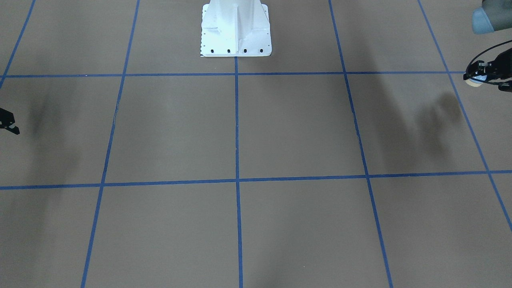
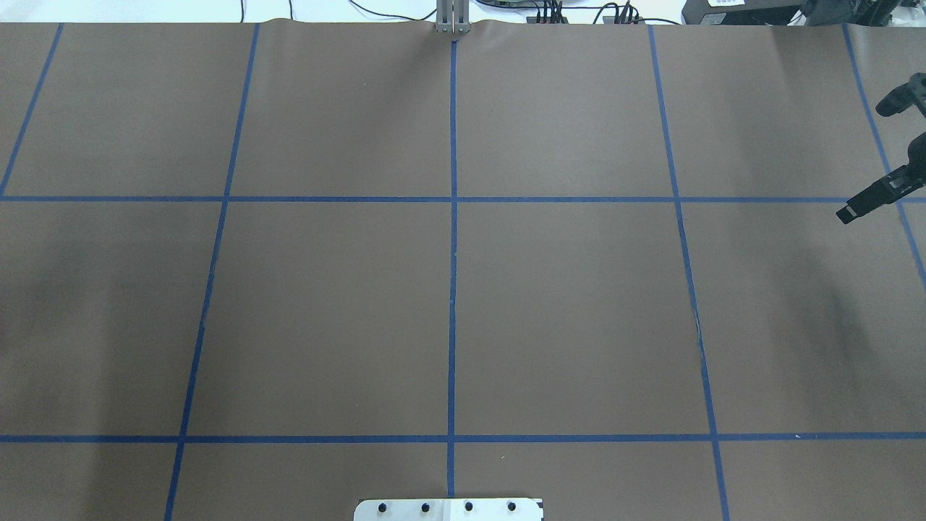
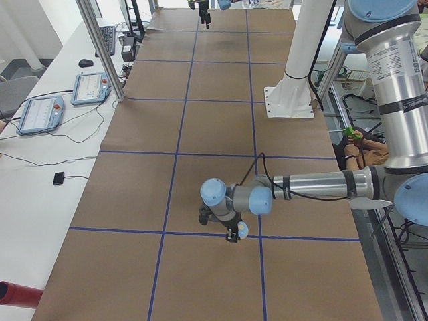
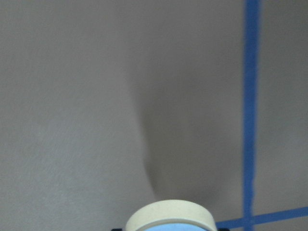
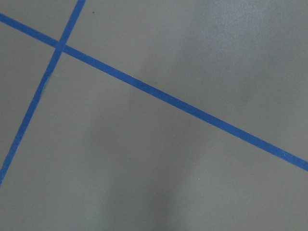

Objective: Place and press bell with both arms
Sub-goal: 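Carry the blue bell with the left gripper to the table center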

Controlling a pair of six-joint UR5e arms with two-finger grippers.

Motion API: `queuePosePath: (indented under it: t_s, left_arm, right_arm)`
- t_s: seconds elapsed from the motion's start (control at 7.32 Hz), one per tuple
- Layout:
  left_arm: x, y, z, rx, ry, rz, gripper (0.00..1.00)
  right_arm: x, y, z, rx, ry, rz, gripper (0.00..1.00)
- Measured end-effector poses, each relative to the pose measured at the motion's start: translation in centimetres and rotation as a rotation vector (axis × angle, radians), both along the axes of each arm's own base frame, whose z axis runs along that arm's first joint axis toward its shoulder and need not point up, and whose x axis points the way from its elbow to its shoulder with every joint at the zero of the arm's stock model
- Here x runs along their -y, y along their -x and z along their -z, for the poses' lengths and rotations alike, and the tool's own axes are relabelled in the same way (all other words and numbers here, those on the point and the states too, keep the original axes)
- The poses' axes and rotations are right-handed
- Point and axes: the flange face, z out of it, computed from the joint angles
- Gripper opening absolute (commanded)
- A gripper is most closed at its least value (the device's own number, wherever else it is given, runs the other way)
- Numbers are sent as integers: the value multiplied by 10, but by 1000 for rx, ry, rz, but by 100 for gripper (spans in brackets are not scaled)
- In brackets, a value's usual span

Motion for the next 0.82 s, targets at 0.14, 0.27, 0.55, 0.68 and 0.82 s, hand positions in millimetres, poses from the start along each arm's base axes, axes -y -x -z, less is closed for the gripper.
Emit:
queuePosePath:
  t_s: [0.14, 0.27, 0.55, 0.68, 0.82]
  left_arm:
    - [42, -17, 59, -2, 16, 10, 0]
    - [78, -38, 113, -13, 34, 28, 0]
    - [127, -120, 221, -34, 82, 63, 0]
    - [136, -179, 277, -32, 117, 73, 0]
    - [142, -241, 331, -27, 155, 81, 0]
  right_arm:
    - [0, 0, 0, 0, 0, 0, 100]
    - [0, 0, -1, -2, 1, 1, 100]
    - [1, 1, -3, -4, 3, 1, 100]
    - [1, 1, -3, -4, 3, 1, 100]
    - [1, 1, -3, -4, 3, 1, 100]
